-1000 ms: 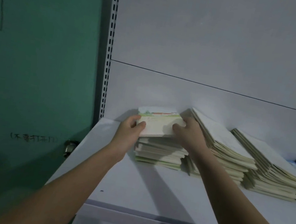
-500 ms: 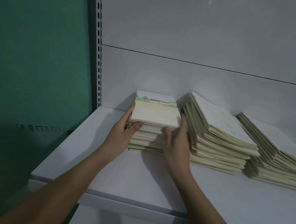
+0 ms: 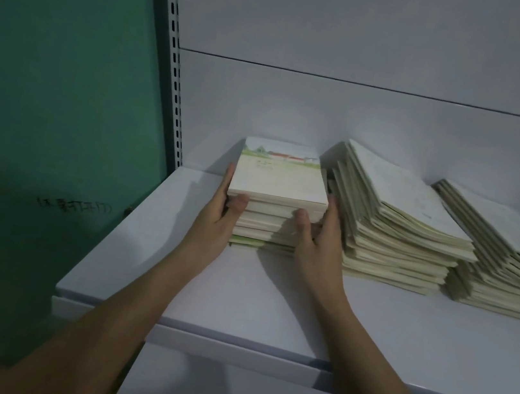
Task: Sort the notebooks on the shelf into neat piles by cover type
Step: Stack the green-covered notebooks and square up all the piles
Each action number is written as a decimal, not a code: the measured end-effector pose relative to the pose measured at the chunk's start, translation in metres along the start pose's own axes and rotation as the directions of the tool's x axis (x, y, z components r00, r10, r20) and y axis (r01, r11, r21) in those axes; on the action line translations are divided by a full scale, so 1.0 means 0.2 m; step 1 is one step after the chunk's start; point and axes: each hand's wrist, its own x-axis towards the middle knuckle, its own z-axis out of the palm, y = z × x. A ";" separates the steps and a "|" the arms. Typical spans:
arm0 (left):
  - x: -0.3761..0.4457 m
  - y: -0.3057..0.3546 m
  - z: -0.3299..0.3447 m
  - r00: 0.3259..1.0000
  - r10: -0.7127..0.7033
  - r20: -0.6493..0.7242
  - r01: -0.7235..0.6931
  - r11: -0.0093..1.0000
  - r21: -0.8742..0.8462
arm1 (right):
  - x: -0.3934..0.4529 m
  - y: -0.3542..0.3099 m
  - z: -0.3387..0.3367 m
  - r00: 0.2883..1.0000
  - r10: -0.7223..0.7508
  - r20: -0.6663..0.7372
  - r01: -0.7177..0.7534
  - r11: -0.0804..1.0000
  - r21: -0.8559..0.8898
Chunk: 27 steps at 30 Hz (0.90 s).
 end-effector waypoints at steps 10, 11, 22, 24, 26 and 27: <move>-0.02 -0.04 -0.01 0.999 -0.031 0.009 0.031 0.999 0.045 | -0.03 0.03 -0.04 0.998 0.065 0.016 -0.066 0.994 0.088; -0.02 -0.04 0.00 1.000 -0.028 0.008 0.028 0.998 0.054 | -0.03 0.03 -0.04 0.998 0.055 0.027 -0.058 0.994 0.090; -0.04 0.03 0.02 0.999 -0.002 0.037 0.000 0.999 0.043 | -0.04 0.02 -0.06 0.994 0.096 0.051 -0.102 0.984 0.144; -0.04 0.02 0.01 0.999 0.019 0.040 -0.022 0.998 0.062 | -0.04 0.02 -0.06 0.994 0.098 0.039 -0.102 0.984 0.143; -0.03 0.01 0.00 0.999 0.019 0.033 -0.021 0.997 0.070 | -0.03 0.02 -0.06 0.996 0.087 0.033 -0.091 0.985 0.145; -0.03 0.01 0.00 1.000 0.015 0.016 -0.016 0.998 0.069 | -0.03 0.03 -0.06 0.997 0.074 0.032 -0.078 0.988 0.136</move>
